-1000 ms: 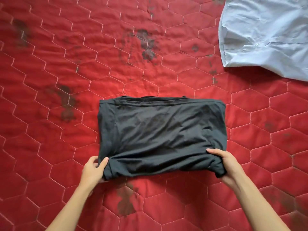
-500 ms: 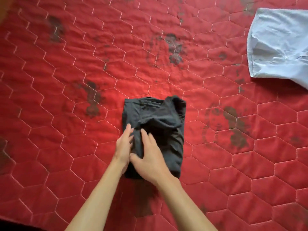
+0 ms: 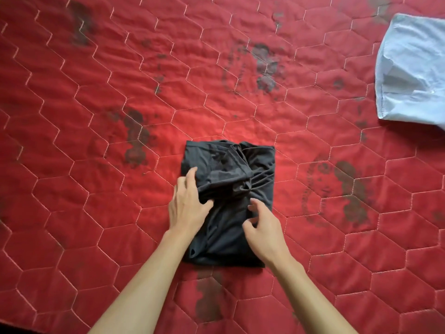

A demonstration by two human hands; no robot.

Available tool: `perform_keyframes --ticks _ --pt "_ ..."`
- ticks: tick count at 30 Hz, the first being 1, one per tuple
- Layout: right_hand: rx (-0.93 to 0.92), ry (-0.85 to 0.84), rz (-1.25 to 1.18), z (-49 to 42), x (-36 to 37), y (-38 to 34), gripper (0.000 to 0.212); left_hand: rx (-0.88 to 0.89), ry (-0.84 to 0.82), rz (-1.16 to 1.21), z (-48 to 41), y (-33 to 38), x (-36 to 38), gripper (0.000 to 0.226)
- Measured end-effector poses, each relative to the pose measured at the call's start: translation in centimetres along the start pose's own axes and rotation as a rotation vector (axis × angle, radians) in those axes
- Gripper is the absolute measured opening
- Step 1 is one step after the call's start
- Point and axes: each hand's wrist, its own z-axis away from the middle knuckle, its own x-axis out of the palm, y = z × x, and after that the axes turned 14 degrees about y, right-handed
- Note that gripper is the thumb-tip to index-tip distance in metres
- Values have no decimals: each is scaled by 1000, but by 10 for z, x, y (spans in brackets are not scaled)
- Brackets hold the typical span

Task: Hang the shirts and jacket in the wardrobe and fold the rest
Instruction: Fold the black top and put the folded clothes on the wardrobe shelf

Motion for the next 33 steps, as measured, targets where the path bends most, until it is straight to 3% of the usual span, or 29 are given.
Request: perform_keyframes --ticks 2,5,6,8,10,12,18,20,22,25,27,30,33 --pt "15 -34 -8 -7 2 -5 62 166 7 -80 -13 8 6 74" --pt "29 -74 -21 -14 4 -10 62 235 48 -29 -29 15 12 27" --pt "41 -87 -27 -15 5 -10 62 139 69 48 -34 16 13 17" --pt "67 -114 -23 -15 5 -6 61 -217 127 236 -46 10 13 9" --pt "83 -121 -18 -14 6 1 60 -550 115 374 -58 -4 11 25" --pt "91 -97 -24 -13 9 6 58 -665 58 404 -65 -17 9 30" --pt "166 314 145 -2 10 29 53 -511 -34 364 -46 -11 -8 46" --pt "289 245 128 2 4 41 59 -473 -117 313 -26 -14 -14 46" --pt "364 106 29 9 1 51 53 -405 -214 237 -5 -22 -16 62" --pt "353 -30 79 19 -2 60 36 -331 -302 192 14 -41 -13 70" --pt "334 -24 109 22 -5 64 31 -401 -331 268 17 -57 -15 72" --pt "347 -33 88 20 -13 70 24 -496 -272 309 19 -75 -23 53" --pt "370 -123 27 20 -14 71 21 -437 -193 60 32 -75 -23 32"
